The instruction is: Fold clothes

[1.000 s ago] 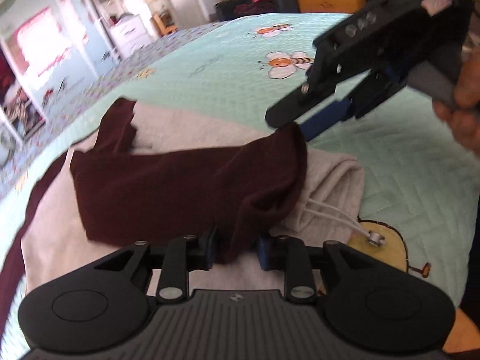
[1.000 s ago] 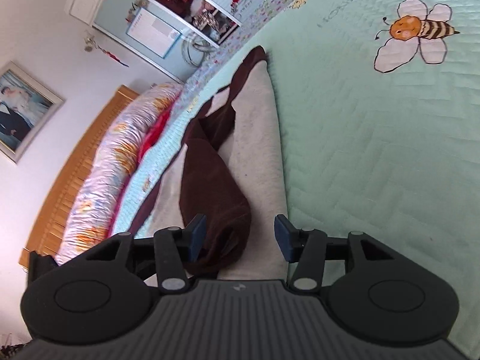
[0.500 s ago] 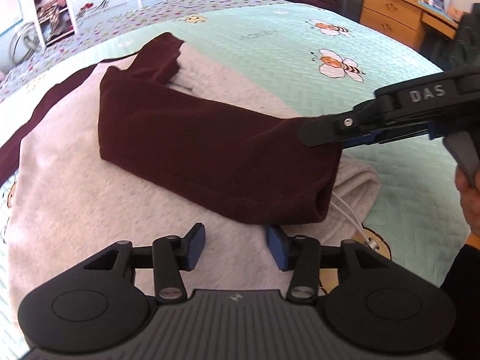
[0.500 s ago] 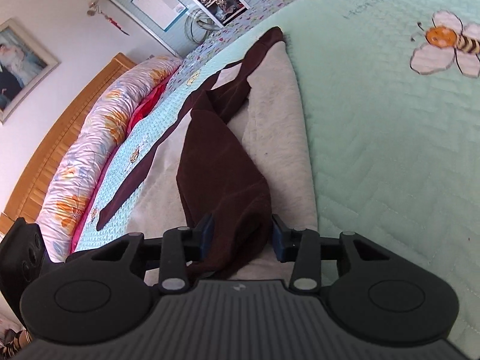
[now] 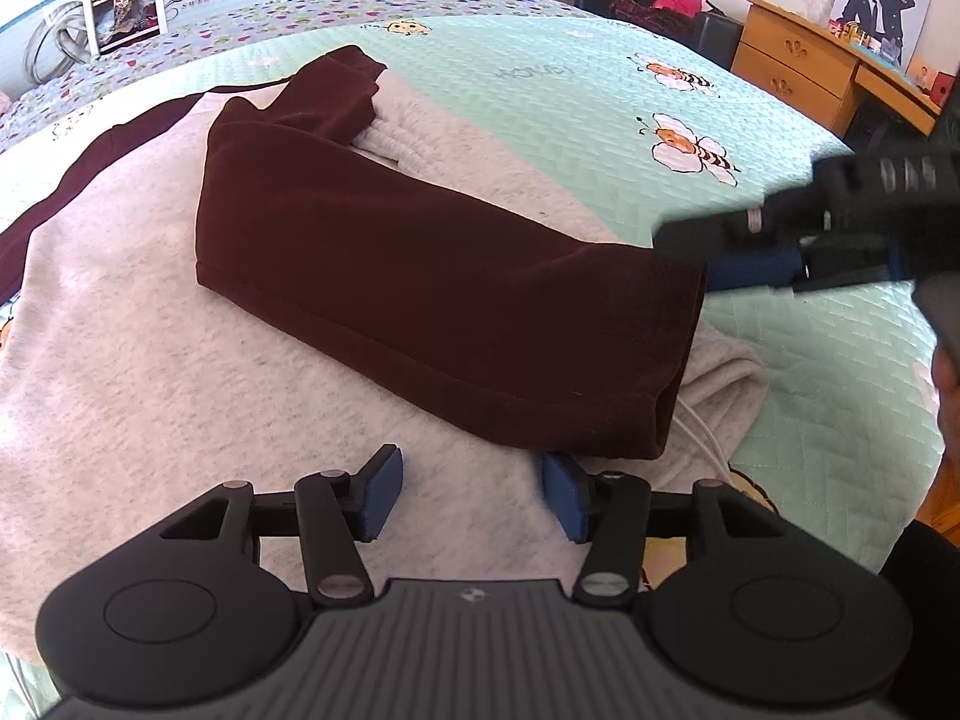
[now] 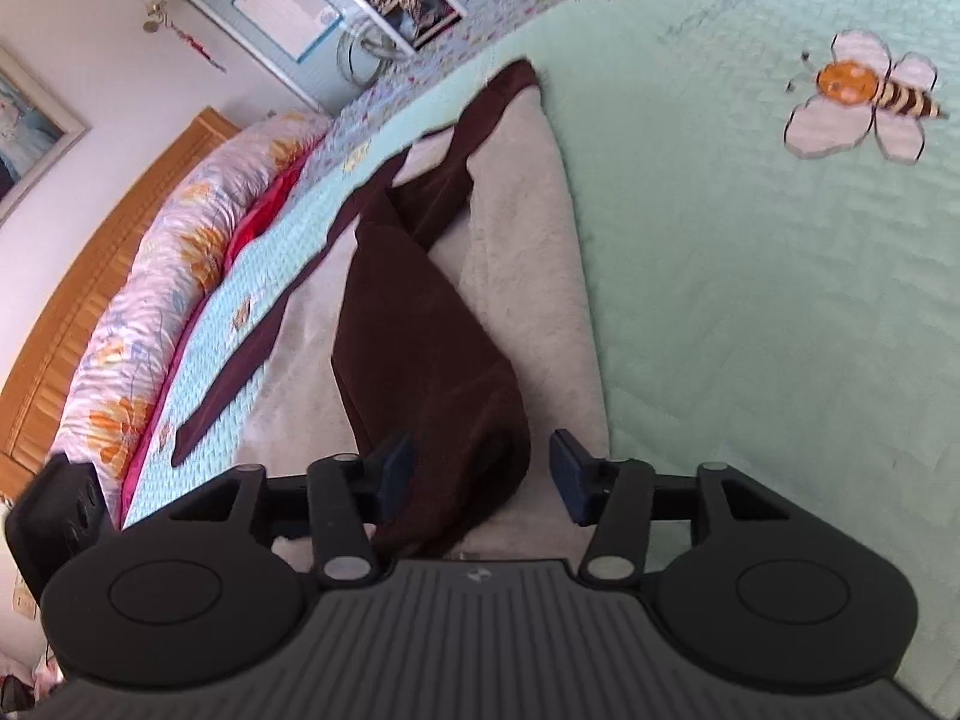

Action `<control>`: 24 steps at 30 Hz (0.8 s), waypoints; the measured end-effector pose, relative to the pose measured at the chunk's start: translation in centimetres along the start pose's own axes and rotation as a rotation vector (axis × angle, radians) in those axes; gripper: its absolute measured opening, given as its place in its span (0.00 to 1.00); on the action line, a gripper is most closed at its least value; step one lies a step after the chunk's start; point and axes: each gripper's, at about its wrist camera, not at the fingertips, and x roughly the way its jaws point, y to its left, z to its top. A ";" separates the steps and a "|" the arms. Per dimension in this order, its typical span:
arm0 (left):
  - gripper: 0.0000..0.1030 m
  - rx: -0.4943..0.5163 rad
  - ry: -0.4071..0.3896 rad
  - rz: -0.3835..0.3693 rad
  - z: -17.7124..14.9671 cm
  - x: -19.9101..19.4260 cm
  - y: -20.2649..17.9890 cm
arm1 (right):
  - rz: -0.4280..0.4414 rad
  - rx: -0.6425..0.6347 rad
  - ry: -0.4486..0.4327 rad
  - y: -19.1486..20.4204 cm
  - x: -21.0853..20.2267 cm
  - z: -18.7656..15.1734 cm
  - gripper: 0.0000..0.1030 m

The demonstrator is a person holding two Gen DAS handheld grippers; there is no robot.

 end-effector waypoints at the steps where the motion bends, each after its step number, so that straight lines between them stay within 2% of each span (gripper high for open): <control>1: 0.54 0.001 -0.001 -0.002 0.0 0.0 0.0 | 0.003 -0.003 -0.007 0.1 0.1 0.3 0.56; 3: 0.55 0.001 -0.001 -0.002 0.0 0.1 0.0 | -0.004 -0.020 -0.003 0.3 0.9 0.9 0.56; 6: 0.56 0.000 0.000 -0.002 0.0 0.2 0.0 | 0.008 -0.030 0.054 0.2 2.7 0.8 0.55; 8: 0.57 0.000 0.002 -0.002 0.1 0.2 0.0 | 0.013 -0.022 0.068 0.1 3.0 0.2 0.51; 13: 0.61 0.011 0.006 0.000 0.2 0.3 -0.1 | -0.006 -0.039 0.043 0.4 1.5 -1.1 0.50; 19: 0.63 0.003 -0.002 0.006 0.1 0.4 -0.3 | 0.008 0.007 -0.071 -0.2 -0.6 0.2 0.59; 24: 0.65 -0.012 -0.024 0.019 -0.3 0.3 -0.5 | 0.081 0.112 -0.019 -1.9 1.2 1.4 0.58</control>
